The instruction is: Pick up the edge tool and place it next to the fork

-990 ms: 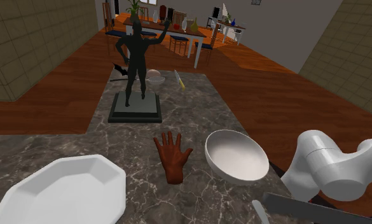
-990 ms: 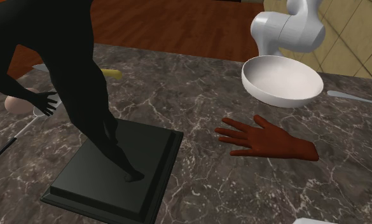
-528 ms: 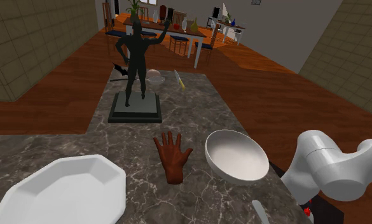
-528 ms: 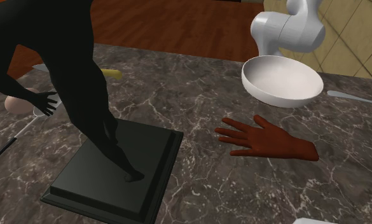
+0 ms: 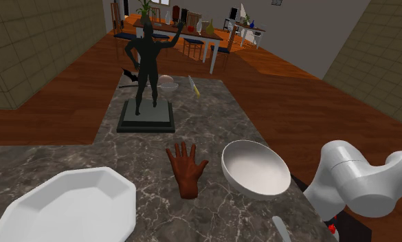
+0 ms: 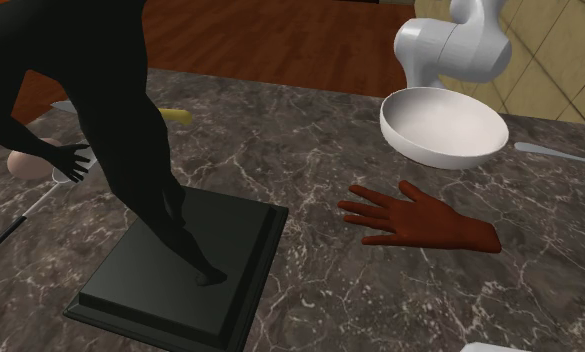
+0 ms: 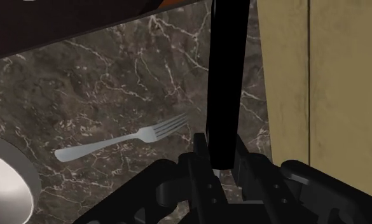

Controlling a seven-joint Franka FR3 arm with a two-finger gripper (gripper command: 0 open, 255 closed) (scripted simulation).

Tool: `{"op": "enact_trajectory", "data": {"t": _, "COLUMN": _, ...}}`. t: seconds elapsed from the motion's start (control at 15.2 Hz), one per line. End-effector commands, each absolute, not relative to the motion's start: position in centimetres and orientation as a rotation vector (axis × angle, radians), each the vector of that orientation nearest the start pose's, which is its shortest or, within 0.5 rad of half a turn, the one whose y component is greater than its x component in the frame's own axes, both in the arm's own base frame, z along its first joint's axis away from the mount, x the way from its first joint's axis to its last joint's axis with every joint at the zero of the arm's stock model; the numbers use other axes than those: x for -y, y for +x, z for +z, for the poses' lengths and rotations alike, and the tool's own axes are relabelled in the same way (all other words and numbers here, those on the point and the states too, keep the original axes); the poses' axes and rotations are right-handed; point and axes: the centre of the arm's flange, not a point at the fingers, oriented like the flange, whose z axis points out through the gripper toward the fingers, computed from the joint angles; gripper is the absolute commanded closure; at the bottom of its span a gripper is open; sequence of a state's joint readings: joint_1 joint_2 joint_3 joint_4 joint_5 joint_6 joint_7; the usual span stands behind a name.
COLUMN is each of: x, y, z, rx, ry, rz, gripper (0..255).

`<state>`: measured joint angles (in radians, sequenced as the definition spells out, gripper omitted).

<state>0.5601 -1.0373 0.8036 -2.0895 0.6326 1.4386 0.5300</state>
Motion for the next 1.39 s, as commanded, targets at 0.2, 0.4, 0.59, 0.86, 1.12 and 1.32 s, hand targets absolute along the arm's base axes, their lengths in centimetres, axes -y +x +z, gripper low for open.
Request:
{"op": "enact_trajectory", "data": {"t": 0.2, "x": -36.9, "y": -14.6, "z": 58.4, "rx": 1.092, "ry": -2.876, "rz": -0.217, "gripper": 255}}
{"op": "enact_trajectory", "data": {"t": 0.4, "x": -36.9, "y": -14.6, "z": 56.8, "rx": 1.092, "ry": -2.876, "rz": -0.217, "gripper": 255}}
{"op": "enact_trajectory", "data": {"t": 0.59, "x": -36.9, "y": -14.6, "z": 55.2, "rx": 1.092, "ry": -2.876, "rz": -0.217, "gripper": 255}}
{"op": "enact_trajectory", "data": {"t": 0.86, "x": -36.9, "y": -14.6, "z": 53.1, "rx": 1.092, "ry": -2.876, "rz": -0.217, "gripper": 255}}
{"op": "enact_trajectory", "data": {"t": 1.12, "x": -36.9, "y": -14.6, "z": 51.0, "rx": 1.092, "ry": -2.876, "rz": -0.217, "gripper": 255}}
{"op": "enact_trajectory", "data": {"t": 1.32, "x": -36.9, "y": -14.6, "z": 49.4, "rx": 1.092, "ry": -2.876, "rz": -0.217, "gripper": 255}}
